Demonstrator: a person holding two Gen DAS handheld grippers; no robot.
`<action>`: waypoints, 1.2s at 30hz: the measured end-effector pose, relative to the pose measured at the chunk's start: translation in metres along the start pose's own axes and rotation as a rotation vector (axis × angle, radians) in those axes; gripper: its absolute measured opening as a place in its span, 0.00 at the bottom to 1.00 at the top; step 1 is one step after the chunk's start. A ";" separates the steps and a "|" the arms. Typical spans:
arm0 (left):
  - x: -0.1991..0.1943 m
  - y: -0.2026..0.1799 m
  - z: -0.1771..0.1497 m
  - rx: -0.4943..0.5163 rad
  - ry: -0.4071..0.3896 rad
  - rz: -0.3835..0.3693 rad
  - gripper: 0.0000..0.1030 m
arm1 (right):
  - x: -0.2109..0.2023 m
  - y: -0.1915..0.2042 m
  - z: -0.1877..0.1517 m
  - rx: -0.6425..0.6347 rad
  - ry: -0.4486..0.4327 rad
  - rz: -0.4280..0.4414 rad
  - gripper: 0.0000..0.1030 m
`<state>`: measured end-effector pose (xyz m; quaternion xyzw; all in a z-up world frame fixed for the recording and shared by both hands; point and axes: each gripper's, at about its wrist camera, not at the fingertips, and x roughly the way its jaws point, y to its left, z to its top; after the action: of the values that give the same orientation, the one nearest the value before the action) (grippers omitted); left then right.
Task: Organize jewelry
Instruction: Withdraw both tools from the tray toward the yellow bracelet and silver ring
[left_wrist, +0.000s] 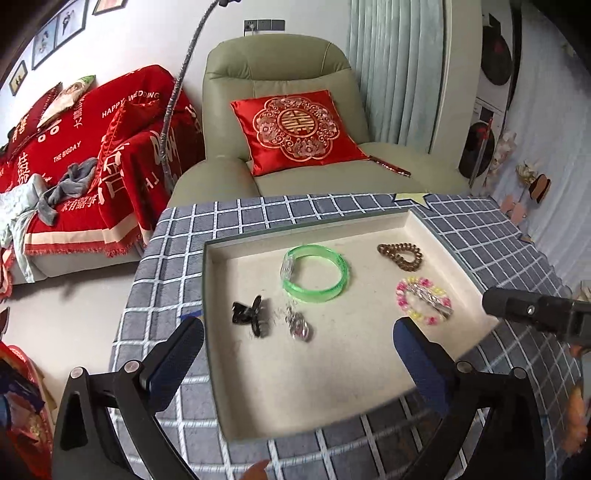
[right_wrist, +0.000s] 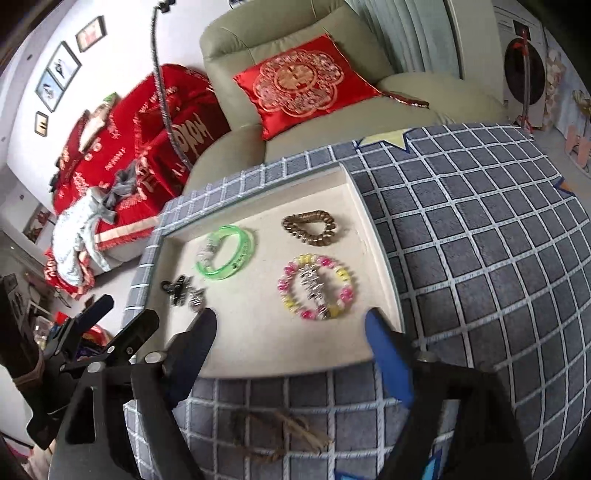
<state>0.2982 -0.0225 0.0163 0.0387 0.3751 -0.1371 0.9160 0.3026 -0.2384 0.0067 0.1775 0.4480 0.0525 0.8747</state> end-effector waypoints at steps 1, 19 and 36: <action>-0.006 0.000 -0.004 0.009 0.003 0.001 1.00 | -0.007 0.001 -0.004 0.002 -0.010 0.009 0.83; -0.067 -0.008 -0.114 0.125 0.150 -0.046 1.00 | -0.062 0.003 -0.101 0.000 0.133 -0.004 0.85; -0.071 0.009 -0.157 0.107 0.218 -0.034 1.00 | -0.037 0.027 -0.180 -0.190 0.249 -0.181 0.84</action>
<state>0.1464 0.0287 -0.0468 0.0961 0.4653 -0.1674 0.8639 0.1381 -0.1754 -0.0517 0.0450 0.5600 0.0374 0.8264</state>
